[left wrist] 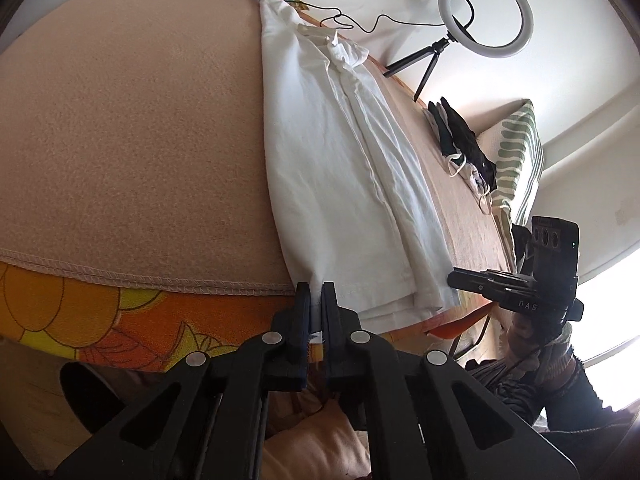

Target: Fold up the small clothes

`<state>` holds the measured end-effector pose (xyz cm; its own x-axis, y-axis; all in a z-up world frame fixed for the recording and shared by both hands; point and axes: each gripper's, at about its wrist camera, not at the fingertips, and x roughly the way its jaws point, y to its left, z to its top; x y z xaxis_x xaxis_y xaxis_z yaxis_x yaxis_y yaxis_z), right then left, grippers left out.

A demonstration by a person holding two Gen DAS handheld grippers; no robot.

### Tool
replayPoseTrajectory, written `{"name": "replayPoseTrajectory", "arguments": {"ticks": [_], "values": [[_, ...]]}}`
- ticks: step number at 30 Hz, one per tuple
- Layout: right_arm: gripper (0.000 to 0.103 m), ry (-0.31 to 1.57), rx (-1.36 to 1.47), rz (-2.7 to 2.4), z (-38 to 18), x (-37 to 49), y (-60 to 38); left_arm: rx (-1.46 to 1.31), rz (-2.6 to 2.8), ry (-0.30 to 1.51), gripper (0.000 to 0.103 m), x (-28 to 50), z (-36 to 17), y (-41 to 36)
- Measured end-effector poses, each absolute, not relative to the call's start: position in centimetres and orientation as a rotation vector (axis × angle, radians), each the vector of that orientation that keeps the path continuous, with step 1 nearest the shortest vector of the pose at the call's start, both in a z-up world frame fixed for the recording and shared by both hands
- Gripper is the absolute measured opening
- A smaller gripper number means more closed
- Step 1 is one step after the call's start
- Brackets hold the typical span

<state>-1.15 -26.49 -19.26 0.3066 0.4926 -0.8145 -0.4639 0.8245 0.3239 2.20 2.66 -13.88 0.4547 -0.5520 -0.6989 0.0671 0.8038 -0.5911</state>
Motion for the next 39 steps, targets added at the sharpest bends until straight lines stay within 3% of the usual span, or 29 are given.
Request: {"name": "replayPoseTrajectory", "arguments": {"ticks": [2, 8, 10, 12, 13, 14, 15, 17, 18, 21, 25, 31, 39], "values": [[0.000, 1.083, 0.020, 0.626, -19.4, -1.1, -26.5, -0.529, -0.383, 1.003, 0.003, 1.7, -13.3, 3.7], [0.000, 1.086, 0.037, 0.634, -19.4, -0.9, -26.8, -0.513, -0.386, 1.000, 0.004, 0.9, -13.2, 4.1], [0.000, 1.098, 0.059, 0.652, -19.5, -0.8, -26.9, -0.523, -0.379, 1.016, 0.020, 1.2, -13.2, 4.0], [0.008, 1.115, 0.089, 0.668, -19.5, -0.7, -26.9, -0.560, -0.382, 1.041, 0.038, 1.8, -13.5, 4.0], [0.010, 1.121, 0.099, 0.682, -19.5, -0.7, -27.0, -0.567, -0.374, 1.047, 0.040, 2.0, -13.6, 4.0], [0.025, 1.124, 0.120, 0.708, -19.4, -0.7, -27.1, -0.579, -0.379, 1.053, 0.040, 2.2, -13.9, 3.9], [0.032, 1.126, 0.129, 0.724, -19.4, -0.9, -27.0, -0.597, -0.386, 1.063, 0.040, 2.5, -14.3, 3.8], [0.023, 1.105, 0.077, 0.712, -19.5, -1.3, -26.3, -0.621, -0.402, 1.048, 0.030, 2.8, -14.6, 3.5], [0.009, 1.103, 0.051, 0.708, -19.5, -1.4, -25.9, -0.611, -0.404, 1.061, 0.001, 3.1, -14.8, 3.2], [0.001, 1.112, 0.087, 0.701, -19.2, -1.4, -26.1, -0.564, -0.396, 1.051, 0.003, 2.9, -13.5, 2.5], [0.000, 1.044, 0.113, 0.709, -17.0, -2.3, -27.4, -0.436, -0.387, 0.959, 0.003, 1.4, -10.4, 2.4], [0.000, 1.128, 0.097, 0.680, -19.6, -1.8, -26.7, -0.436, -0.361, 1.059, 0.003, 2.1, -14.2, 2.9], [0.001, 1.138, 0.299, 0.732, -19.4, -0.1, -28.2, -0.481, -0.411, 1.037, 0.003, 2.5, -12.8, 3.1]]}}
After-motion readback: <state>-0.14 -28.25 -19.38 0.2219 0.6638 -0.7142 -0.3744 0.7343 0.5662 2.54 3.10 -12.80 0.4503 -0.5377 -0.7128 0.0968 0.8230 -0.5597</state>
